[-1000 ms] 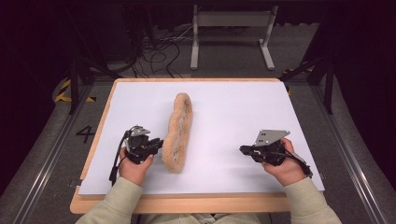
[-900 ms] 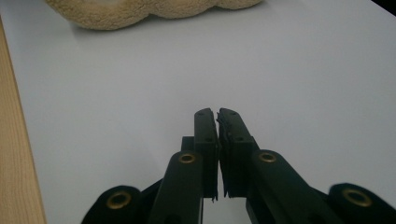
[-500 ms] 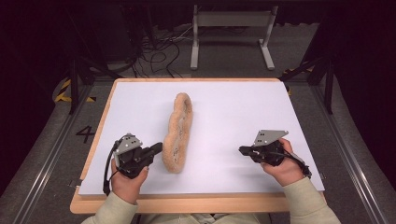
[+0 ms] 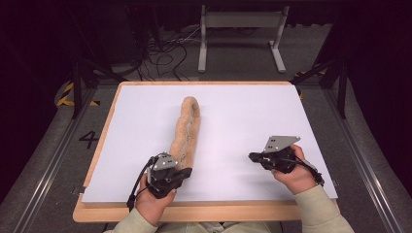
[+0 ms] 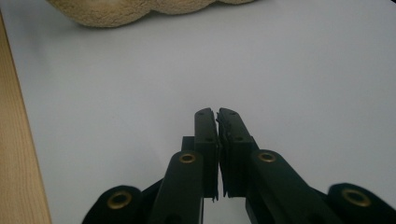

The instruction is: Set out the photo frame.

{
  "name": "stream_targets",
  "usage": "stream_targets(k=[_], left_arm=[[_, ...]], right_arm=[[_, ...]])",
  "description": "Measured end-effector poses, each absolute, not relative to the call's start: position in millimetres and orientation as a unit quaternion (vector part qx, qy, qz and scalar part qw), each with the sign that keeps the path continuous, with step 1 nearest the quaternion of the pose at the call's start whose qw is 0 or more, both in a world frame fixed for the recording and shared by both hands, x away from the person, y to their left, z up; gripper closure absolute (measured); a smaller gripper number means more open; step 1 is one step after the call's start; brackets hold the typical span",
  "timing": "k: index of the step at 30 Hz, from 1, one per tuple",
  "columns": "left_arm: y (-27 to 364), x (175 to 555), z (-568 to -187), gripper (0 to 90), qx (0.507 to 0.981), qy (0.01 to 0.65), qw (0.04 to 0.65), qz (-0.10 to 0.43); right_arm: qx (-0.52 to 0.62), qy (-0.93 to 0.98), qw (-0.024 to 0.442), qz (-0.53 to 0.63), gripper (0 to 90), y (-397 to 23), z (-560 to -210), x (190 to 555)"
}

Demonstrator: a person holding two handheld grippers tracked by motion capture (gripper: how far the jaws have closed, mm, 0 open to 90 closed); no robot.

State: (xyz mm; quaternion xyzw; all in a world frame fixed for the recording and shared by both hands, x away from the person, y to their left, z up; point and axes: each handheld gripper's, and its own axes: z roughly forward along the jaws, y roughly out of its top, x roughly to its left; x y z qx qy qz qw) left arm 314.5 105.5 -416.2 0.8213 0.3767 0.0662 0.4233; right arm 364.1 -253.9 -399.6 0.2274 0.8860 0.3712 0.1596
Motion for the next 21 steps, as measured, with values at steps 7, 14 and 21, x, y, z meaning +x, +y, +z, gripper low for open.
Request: stream_targets(k=[7, 14, 21], left_arm=[[105, 311, -419, 90.0, 0.828, 0.379, 0.406, 0.080], [111, 309, -419, 90.0, 0.828, 0.382, 0.401, 0.091], [126, 309, -419, 89.9, 0.824, 0.392, 0.396, 0.102]], right_arm=[[0.227, 0.886, 0.158, 0.373, 86.8, -255, -400, 365], [0.223, 0.886, 0.157, 0.374, 86.6, -252, -400, 367], [0.221, 0.888, 0.154, 0.374, 86.3, -249, -400, 369]])
